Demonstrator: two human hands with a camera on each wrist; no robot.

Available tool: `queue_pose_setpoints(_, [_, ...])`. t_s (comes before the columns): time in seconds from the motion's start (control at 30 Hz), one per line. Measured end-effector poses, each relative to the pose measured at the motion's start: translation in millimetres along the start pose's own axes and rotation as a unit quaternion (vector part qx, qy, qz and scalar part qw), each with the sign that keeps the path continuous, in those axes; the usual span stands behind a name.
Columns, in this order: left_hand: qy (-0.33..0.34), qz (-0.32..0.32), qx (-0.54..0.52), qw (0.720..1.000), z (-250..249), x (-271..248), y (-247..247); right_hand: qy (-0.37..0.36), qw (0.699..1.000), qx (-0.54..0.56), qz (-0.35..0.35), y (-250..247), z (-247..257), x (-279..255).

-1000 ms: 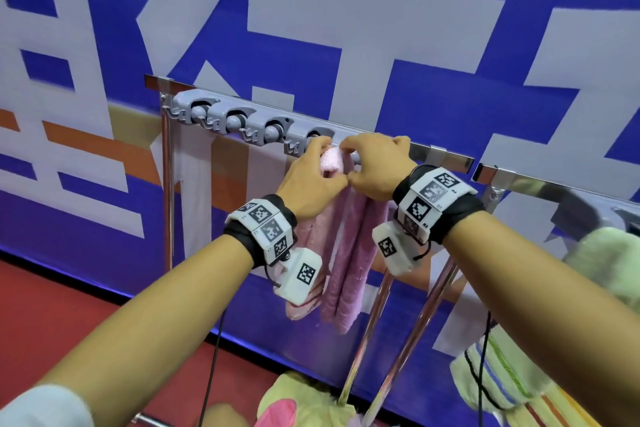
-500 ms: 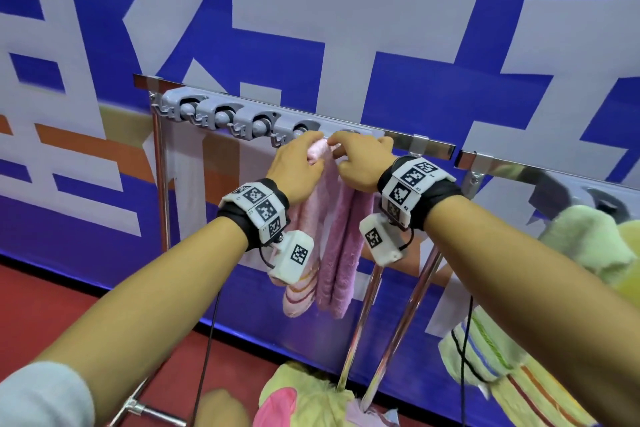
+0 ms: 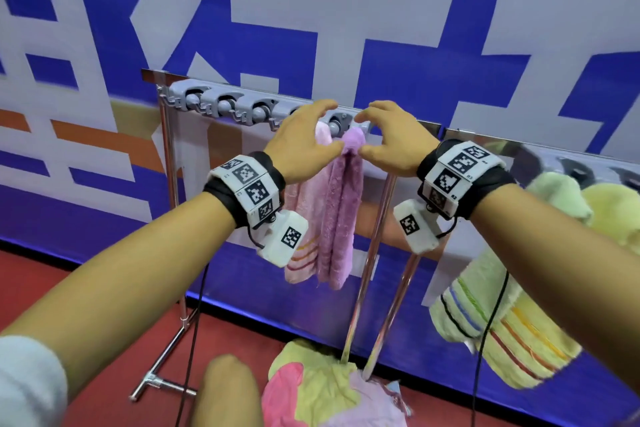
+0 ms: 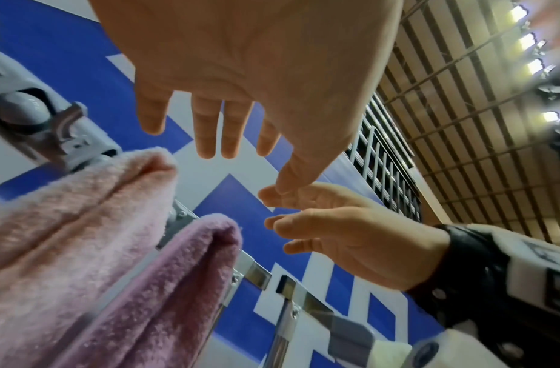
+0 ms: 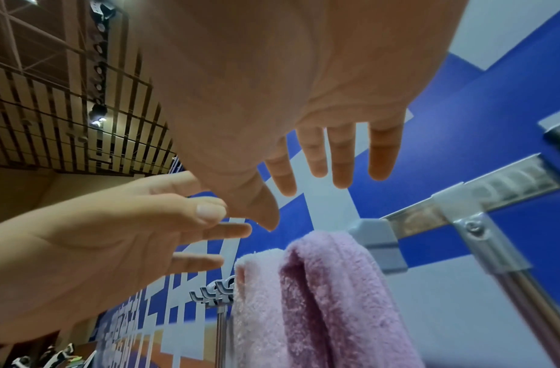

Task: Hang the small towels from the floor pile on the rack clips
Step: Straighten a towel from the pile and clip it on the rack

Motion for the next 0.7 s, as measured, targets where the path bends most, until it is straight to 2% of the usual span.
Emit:
queue_pose_setpoints(0.17, [0.046,0.048,0.154,0.986,-16,-8,22,0.046,0.999,-0.023,-0.008,-10,-9,-41])
queue_pose_setpoints(0.3, [0.065,0.083,0.24,0.965,-20,-27,45,0.068,0.987,-0.141,0.022,-2,-20,-85])
queue_pose_setpoints(0.47, [0.061,0.158,0.286,0.943,-16,-70,92,0.064,0.972,-0.214,0.078,23,-31,-141])
queue_pose_setpoints(0.7, [0.037,0.22,0.306,0.926,19,-122,146,0.065,0.973,-0.193,0.111,72,-36,-197])
Point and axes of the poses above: each hand's wrist, its own x-axis towards the middle knuckle, its own y-axis out of the palm, z = x × y, the point moved 1 cm from there along x, towards the middle knuckle, and after that the axes turned 13 degrees about -x, right-handed, at the moved point
